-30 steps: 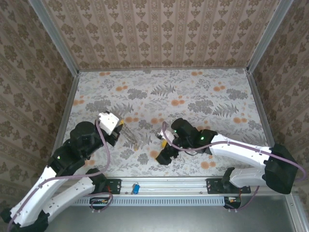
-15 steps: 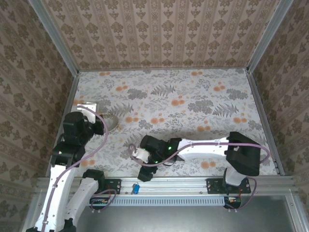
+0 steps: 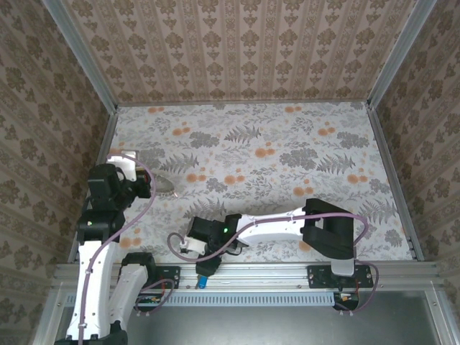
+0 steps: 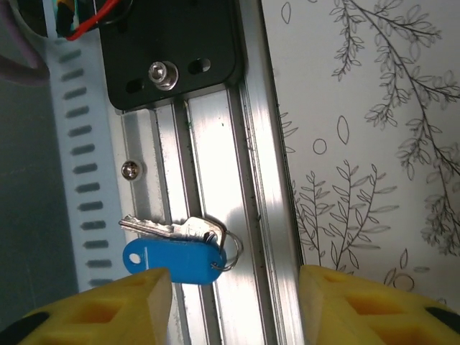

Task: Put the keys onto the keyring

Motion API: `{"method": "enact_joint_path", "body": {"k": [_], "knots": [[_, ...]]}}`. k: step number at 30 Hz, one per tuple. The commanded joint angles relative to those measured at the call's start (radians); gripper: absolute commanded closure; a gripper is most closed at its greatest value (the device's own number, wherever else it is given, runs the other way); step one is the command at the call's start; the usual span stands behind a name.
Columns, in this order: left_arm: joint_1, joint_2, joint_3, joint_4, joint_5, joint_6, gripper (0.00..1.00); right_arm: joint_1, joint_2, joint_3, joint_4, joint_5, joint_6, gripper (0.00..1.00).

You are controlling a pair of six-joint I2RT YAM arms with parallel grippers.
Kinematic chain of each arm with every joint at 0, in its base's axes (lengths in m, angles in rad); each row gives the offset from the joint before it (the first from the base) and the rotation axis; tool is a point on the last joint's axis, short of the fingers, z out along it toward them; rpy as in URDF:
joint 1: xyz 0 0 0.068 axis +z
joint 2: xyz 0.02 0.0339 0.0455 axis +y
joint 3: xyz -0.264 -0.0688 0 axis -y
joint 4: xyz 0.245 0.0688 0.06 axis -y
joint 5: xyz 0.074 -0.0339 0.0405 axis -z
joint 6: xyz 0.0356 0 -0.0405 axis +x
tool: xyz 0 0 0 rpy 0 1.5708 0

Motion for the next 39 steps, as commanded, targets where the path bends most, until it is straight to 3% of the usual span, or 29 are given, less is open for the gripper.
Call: {"method": "enact_joint_path", "body": {"k": [1,6,25,39], "knots": [[0.012,0.0,-0.005,0.061,0.054,-0.022,1.0,0.019,0.03,0.026,-0.054,-0.024,0.04,0.57],[0.014,-0.002,-0.004,0.07,0.072,-0.025,1.0,0.021,0.069,0.064,-0.078,-0.024,0.065,0.64],[0.117,-0.026,-0.016,0.119,0.189,-0.044,1.0,0.058,0.143,0.142,-0.198,0.034,0.084,0.61],[0.141,-0.024,-0.017,0.122,0.214,-0.042,1.0,0.058,0.162,0.166,-0.198,0.031,0.068,0.73]]}}
